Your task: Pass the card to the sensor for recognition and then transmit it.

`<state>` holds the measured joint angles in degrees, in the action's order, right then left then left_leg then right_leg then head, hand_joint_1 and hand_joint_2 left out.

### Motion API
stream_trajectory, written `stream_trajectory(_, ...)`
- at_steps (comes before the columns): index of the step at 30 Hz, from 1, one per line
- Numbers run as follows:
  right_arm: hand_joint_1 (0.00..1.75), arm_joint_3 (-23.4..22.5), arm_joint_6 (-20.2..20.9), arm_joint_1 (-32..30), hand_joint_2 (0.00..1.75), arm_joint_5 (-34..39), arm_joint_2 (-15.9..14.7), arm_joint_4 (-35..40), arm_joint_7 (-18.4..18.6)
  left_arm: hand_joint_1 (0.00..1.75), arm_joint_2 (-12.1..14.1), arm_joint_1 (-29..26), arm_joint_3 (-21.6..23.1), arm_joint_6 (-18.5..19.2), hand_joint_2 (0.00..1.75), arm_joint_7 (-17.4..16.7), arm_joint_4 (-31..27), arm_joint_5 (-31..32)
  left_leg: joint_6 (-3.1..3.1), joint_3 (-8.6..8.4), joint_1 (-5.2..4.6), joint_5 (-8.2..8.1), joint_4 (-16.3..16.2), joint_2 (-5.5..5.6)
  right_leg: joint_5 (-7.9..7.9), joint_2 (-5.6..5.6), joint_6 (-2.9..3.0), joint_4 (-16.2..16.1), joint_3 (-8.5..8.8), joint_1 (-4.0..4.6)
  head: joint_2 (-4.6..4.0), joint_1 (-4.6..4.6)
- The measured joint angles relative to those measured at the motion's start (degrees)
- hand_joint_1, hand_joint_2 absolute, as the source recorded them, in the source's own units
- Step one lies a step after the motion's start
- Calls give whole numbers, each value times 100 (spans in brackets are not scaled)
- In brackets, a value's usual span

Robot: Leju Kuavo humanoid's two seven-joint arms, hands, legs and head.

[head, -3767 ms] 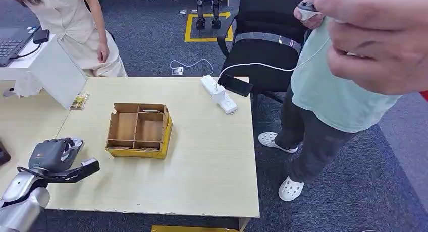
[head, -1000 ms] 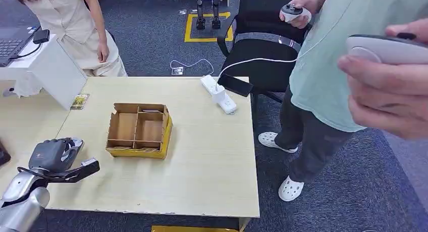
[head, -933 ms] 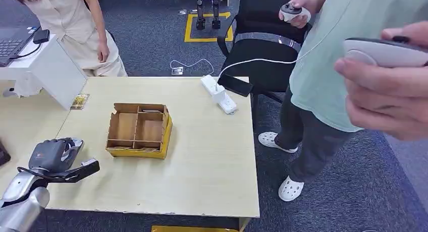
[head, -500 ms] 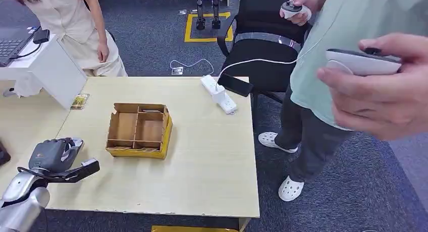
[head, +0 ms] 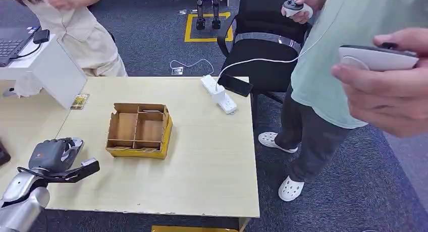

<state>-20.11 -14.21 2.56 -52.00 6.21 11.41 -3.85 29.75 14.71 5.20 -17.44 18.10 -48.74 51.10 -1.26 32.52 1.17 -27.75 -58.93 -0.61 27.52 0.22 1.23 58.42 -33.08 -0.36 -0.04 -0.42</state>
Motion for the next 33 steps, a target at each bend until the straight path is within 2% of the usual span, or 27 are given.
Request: stream_trajectory(33, 0, 0, 0, 0, 175, 0, 0, 0, 0, 175, 0, 0, 0, 0, 175, 0, 0, 0, 0, 0, 0, 0, 0, 0, -1, 0, -1, 0, 0, 0, 0, 0)
